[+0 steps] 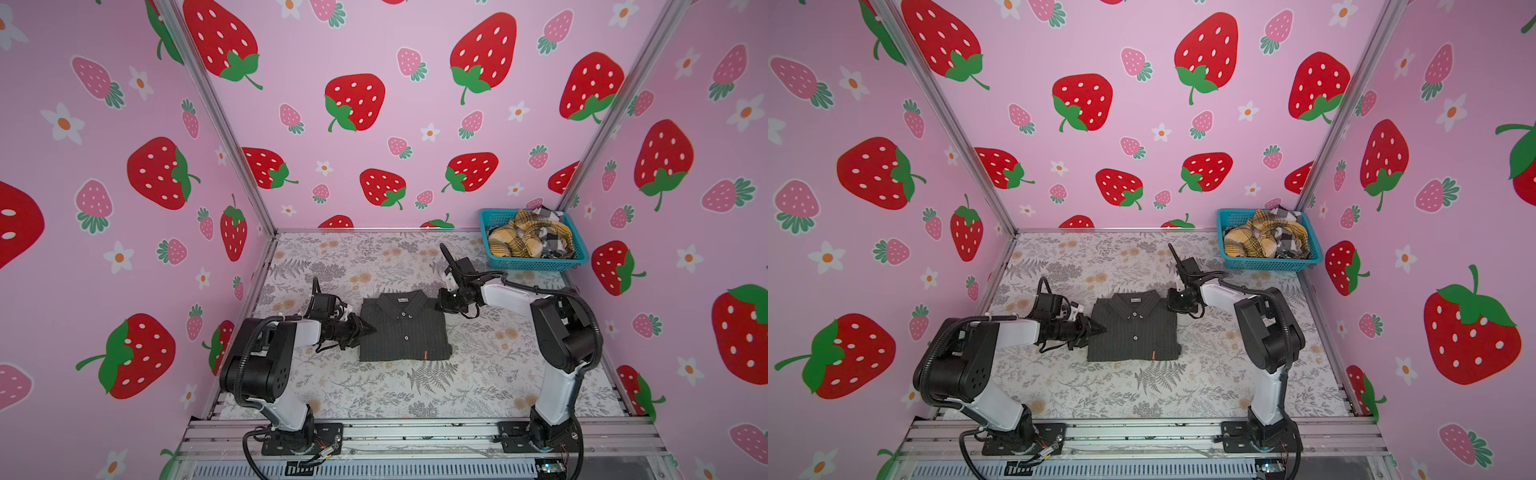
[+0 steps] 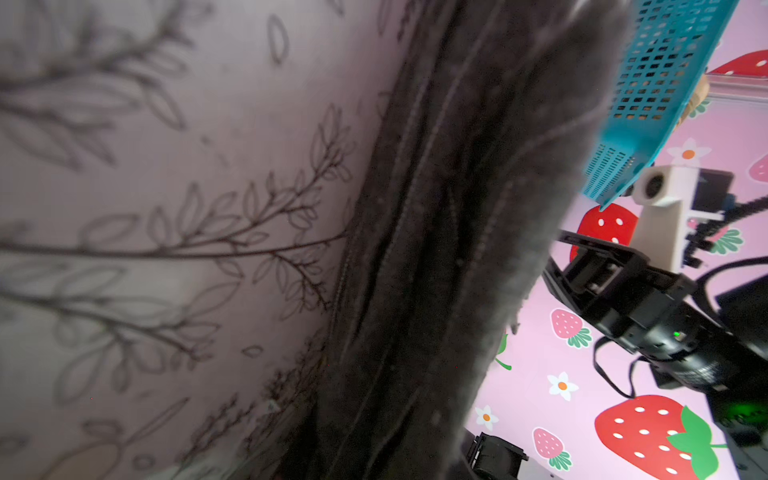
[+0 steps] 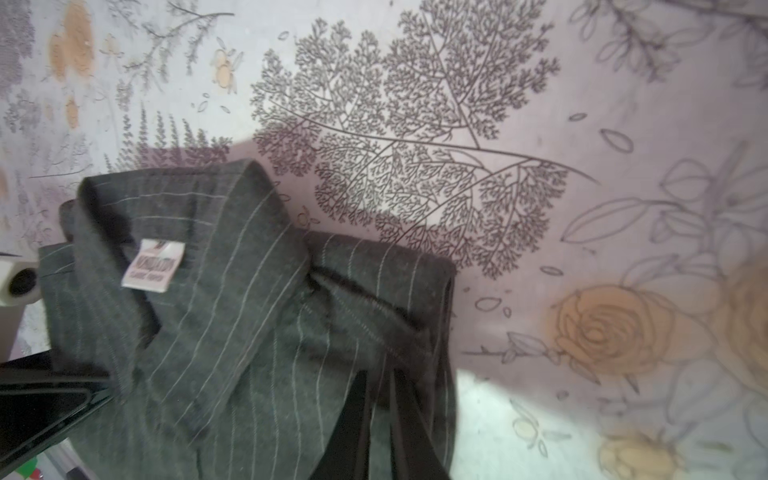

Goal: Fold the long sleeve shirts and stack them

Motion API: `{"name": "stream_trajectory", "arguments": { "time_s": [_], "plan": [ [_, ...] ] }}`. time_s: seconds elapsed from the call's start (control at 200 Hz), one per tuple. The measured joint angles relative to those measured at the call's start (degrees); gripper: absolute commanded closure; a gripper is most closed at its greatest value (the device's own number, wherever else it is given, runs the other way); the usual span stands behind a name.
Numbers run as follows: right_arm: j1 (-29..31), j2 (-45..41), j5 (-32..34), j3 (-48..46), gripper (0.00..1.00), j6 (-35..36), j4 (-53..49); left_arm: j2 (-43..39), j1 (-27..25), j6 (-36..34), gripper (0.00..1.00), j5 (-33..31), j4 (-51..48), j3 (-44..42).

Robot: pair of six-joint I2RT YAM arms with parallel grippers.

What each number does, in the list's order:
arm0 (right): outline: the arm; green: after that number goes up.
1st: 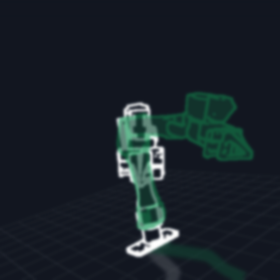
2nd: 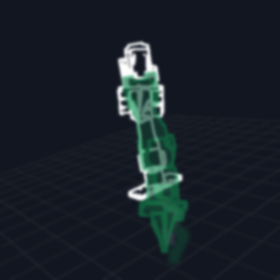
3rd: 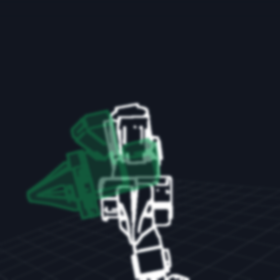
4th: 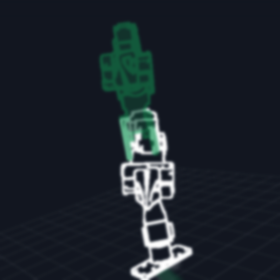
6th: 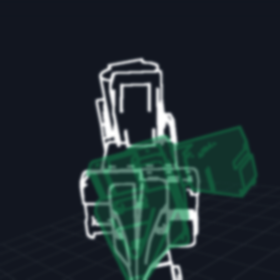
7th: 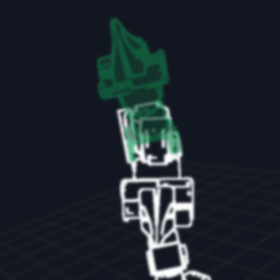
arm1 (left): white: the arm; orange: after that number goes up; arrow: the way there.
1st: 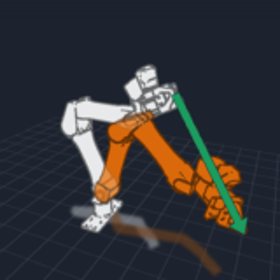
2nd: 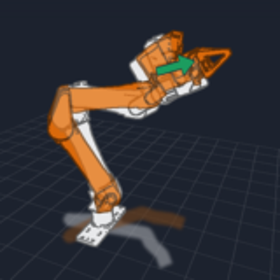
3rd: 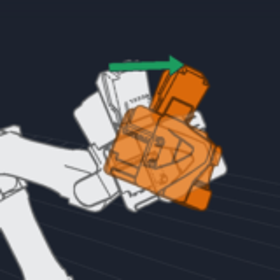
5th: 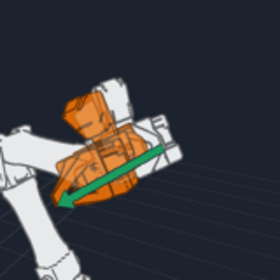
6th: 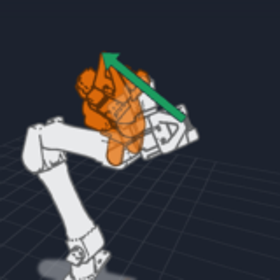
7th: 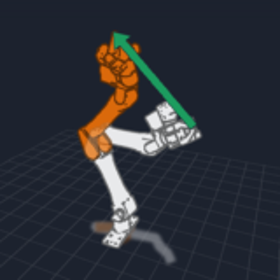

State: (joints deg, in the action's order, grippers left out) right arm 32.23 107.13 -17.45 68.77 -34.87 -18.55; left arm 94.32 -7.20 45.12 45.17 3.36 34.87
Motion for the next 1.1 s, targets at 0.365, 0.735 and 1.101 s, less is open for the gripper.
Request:
{"name": "stream_trajectory", "arguments": {
  "time_s": [0.365, 0.735, 1.101],
  "plan": [
    [0.0, -12.3, 2.5, 1.3, 0.83, -0.4, -4.1, 1.1, -2.2, -1.3, 0.97, -4.0, -5.8, 3.9],
    [-0.3, -16.7, 4.5, 1.2, 0.83, -0.4, -6.4, 1.8, 3.1, -14.2, 1.0, -13.2, -27.9, 21.2],
    [-0.4, -21.0, 4.5, -3.7, 0.83, 0.7, -6.4, 11.3, 25.9, -29.8, 1.0, -26.3, -44.5, 44.4]
  ]
}}
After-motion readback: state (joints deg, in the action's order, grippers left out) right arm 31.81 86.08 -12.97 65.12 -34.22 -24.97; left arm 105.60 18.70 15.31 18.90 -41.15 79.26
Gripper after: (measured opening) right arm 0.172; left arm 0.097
